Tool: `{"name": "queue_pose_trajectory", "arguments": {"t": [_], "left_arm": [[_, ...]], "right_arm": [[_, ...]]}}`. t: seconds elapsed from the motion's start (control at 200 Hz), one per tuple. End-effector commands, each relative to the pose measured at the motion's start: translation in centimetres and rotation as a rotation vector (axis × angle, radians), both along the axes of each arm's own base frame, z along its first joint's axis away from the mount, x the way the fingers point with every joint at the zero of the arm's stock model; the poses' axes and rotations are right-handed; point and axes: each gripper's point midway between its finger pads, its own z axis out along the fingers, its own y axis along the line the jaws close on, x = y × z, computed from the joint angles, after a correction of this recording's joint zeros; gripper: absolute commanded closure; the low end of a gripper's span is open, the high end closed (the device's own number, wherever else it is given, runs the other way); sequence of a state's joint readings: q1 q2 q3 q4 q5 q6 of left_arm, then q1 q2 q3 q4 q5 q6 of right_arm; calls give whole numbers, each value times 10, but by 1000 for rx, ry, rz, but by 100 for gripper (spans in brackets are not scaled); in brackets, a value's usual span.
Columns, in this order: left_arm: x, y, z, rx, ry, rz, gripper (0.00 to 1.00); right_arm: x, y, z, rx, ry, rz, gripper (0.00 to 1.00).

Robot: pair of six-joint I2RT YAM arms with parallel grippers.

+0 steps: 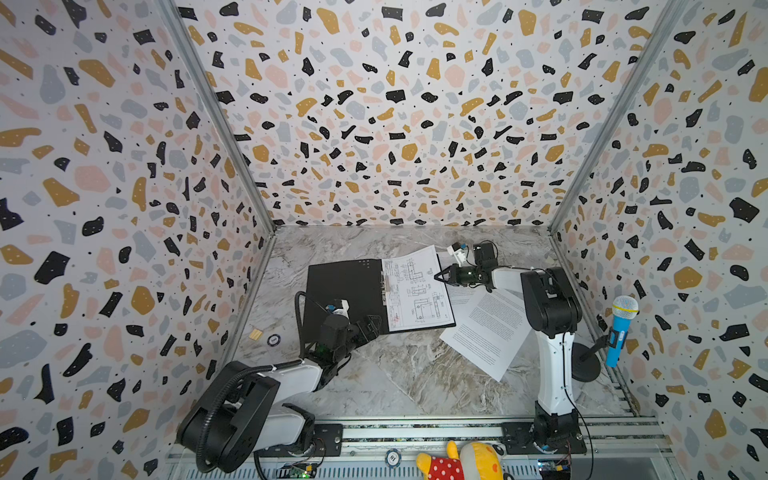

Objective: Put the files into the folder

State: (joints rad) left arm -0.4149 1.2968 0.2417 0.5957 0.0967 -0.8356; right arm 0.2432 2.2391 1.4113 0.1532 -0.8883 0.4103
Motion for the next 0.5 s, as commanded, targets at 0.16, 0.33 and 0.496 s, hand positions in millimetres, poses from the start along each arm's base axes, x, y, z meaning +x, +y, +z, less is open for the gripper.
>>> {"name": "queue_pose_trajectory", "arguments": {"t": [0.16, 0.33, 0.496], "left_arm": [[3, -1, 5, -19, -23, 2, 0], [3, -1, 5, -21, -22, 4, 0], [3, -1, 5, -23, -23, 3, 1]], "right_arm": [[4, 3, 9, -7, -12, -3, 100], [4, 1, 9, -16, -11, -10, 100], [5, -1, 12, -22, -14, -19, 94]]}}
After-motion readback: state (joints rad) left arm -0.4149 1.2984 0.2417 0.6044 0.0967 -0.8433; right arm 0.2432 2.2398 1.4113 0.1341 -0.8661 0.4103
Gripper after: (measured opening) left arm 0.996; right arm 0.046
